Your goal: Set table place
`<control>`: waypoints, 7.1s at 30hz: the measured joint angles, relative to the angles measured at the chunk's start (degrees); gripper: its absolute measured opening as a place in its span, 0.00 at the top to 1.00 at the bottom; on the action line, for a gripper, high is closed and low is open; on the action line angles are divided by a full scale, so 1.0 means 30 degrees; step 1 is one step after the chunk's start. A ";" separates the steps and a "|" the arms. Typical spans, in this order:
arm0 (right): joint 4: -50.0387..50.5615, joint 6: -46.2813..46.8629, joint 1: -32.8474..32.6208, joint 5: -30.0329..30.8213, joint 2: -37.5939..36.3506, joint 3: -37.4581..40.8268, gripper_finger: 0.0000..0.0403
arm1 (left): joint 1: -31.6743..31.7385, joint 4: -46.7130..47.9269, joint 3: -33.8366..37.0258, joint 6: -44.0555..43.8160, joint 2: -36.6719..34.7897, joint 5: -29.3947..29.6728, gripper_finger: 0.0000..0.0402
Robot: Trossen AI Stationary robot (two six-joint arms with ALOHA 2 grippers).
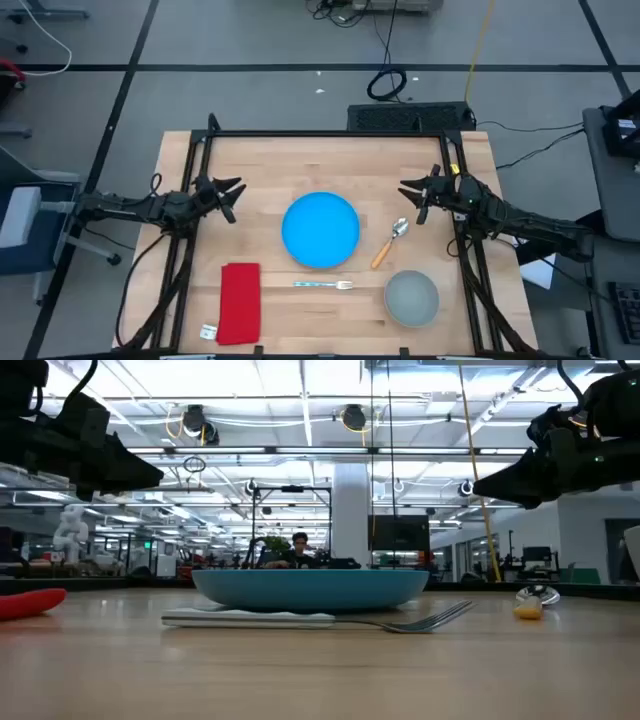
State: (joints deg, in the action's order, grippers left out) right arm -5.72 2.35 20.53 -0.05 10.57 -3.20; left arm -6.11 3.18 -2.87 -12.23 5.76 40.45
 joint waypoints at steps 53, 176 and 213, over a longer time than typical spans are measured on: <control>0.0000 -0.0003 -0.0007 -0.0007 0.0000 -0.0007 0.75 | 0.0007 0.0000 -0.0004 0.0000 -0.0004 0.0000 0.65; 2.6539 0.7761 -0.5633 -0.0997 1.3773 -2.4072 0.75 | 0.0007 0.4590 -1.5263 0.3040 1.0565 -0.1209 0.65; 2.0769 2.6601 -2.1285 0.0587 1.6772 -1.6932 0.75 | 0.0007 0.5347 -1.5263 0.2662 1.1723 -0.0787 0.65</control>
State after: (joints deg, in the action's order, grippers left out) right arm 56.59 82.15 -43.32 1.71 60.88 -54.00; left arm -6.09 19.22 -48.66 -4.24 40.93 38.09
